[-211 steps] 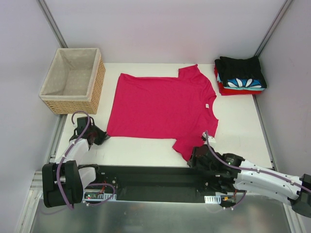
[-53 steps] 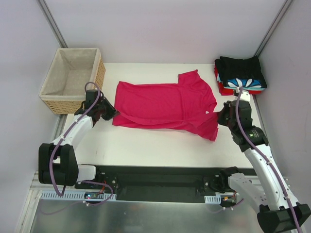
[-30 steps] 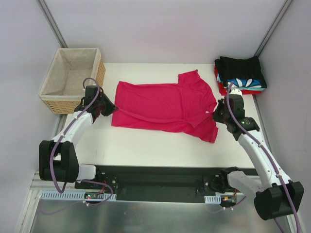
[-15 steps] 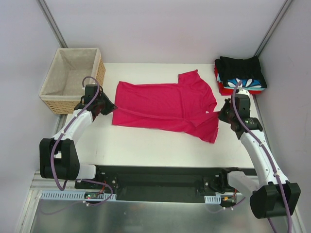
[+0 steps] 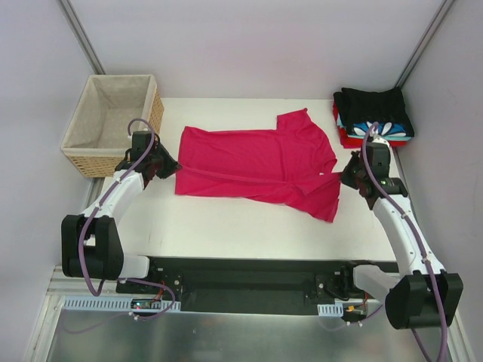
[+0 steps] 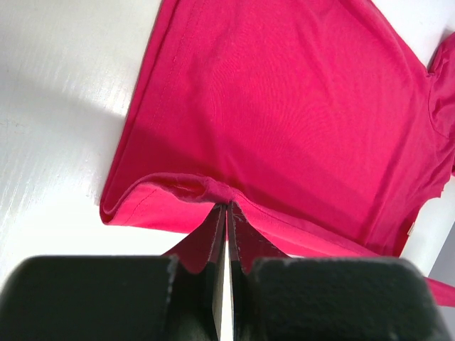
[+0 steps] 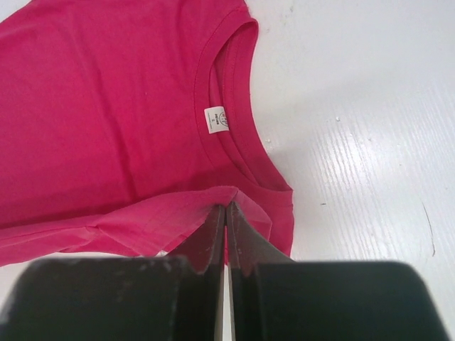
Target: Fold and stack the t-shirts
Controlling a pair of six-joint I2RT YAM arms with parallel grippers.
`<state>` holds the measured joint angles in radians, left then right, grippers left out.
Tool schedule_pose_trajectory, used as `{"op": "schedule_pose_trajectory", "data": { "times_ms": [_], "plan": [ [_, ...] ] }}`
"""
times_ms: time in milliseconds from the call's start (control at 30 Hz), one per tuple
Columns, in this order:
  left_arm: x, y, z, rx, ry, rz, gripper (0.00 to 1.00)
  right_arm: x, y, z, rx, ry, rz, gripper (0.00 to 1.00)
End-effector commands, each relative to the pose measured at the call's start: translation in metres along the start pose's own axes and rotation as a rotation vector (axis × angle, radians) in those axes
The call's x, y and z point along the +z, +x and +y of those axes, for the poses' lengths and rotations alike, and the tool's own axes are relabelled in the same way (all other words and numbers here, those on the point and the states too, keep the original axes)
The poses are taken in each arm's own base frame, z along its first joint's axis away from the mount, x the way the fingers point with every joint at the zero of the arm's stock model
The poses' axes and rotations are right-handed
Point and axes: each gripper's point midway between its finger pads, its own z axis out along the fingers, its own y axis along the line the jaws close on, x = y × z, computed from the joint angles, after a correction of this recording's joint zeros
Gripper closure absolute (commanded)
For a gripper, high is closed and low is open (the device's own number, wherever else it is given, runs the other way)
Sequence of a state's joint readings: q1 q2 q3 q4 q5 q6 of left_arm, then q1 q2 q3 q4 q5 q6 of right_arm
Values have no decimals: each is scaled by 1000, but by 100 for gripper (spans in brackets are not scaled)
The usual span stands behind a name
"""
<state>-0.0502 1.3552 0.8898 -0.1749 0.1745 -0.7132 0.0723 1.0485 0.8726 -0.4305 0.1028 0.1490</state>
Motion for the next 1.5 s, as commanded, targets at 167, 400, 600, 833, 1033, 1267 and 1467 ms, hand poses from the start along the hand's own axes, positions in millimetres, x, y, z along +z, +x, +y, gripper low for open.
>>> {"op": "schedule_pose_trajectory", "data": {
  "times_ms": [167, 400, 600, 833, 1033, 1267, 1467],
  "plan": [
    [5, -19, -4, 6, -6, -18, 100, 14, -32, 29, 23, -84, -22, 99],
    [18, -27, -9, -2, -8, 0, 100, 26, -37, 48, -15, -117, 5, 100],
    [22, -28, -10, -5, -8, 8, 100, 38, -40, 64, -50, -135, 27, 99],
    [22, -29, -10, 3, -8, 6, 100, 50, -47, 92, -96, -169, 49, 100],
    [24, -29, -10, 5, -8, 10, 100, 59, -54, 116, -123, -196, 56, 100],
    [25, -29, -10, 9, -11, 11, 100, 72, -58, 131, -137, -203, 72, 99],
    [25, -29, -10, 10, -10, 14, 100, 82, -56, 147, -147, -238, 104, 100]
  ]
}}
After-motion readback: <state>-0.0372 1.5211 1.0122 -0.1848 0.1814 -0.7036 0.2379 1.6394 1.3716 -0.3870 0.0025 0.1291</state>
